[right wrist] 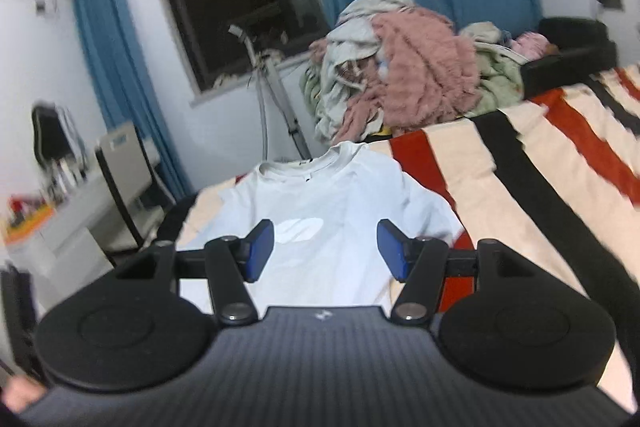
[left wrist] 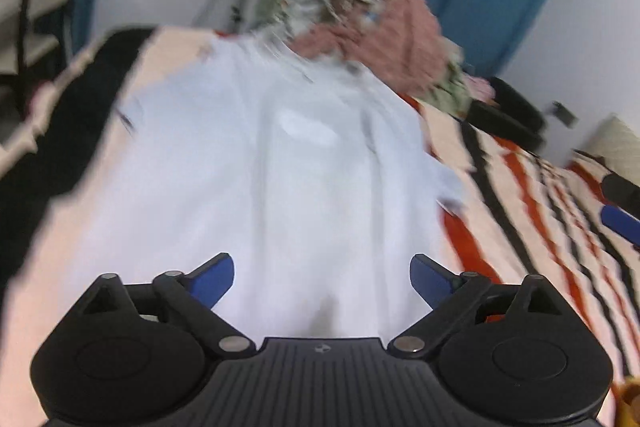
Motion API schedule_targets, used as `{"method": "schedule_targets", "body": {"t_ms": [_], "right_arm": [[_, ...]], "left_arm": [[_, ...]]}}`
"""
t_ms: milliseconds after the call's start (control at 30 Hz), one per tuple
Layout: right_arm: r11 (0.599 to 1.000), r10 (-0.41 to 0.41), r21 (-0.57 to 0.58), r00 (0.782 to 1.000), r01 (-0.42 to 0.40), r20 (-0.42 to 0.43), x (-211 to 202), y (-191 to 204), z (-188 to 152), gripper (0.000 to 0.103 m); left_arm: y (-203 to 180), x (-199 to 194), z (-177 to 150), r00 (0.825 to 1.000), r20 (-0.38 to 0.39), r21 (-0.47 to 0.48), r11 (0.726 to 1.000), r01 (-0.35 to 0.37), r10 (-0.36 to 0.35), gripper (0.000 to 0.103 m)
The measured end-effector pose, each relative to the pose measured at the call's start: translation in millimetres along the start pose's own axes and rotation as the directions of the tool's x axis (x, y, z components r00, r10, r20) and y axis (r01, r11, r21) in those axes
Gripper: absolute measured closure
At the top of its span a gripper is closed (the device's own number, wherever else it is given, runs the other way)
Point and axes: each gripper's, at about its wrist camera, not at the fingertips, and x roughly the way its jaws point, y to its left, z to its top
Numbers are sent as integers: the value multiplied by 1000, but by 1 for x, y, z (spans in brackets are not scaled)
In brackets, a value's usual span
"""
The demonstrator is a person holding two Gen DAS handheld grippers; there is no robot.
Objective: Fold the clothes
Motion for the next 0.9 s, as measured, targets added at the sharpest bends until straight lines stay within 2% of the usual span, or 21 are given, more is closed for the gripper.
{"method": "schedule_targets", "body": {"t_ms": [67,133,233,367,467,500,567,667,800,900], "right_arm": [[998,19,66,1000,-20,22,-19,-16,-6,42],[992,30,117,999,-35,45,-34,-33,-11,42],[992,-11,128,999,4,52,-44,-53,-21,42],[986,4,165,999,-11,46,-41,-68,-31,42],[980,6,197,999,-16,50,-38,-75,-32,42],[979,4,203,998,-16,61,-38,-76,-32,42],[977,0,211,996,-18,87,-42,-80,-32,42],[975,-17,221,991,-13,135,-49,-85,-31,42],[972,-38,233,980,-9,194,-57,-91,-28,42],[972,-49,237,974,-5,221,-59,-95,-26,42]], "left_arm": [[-7,1,-24,997,-47,-17,998,60,-61,10],[-19,9,-45,988,-125,-8,996,89,-89,19],[-35,25,-68,976,-210,53,996,68,-55,28],[-43,36,-85,964,-264,103,993,52,-23,37],[-44,40,-84,969,-248,129,991,26,7,70],[-44,40,-81,969,-245,128,991,40,-8,86],[-51,34,-79,967,-244,127,987,98,-65,101],[-74,28,-75,961,-240,138,975,177,-140,101],[-117,33,-76,939,-274,147,956,254,-207,101],[-153,59,-85,928,-305,162,948,272,-214,101]]}}
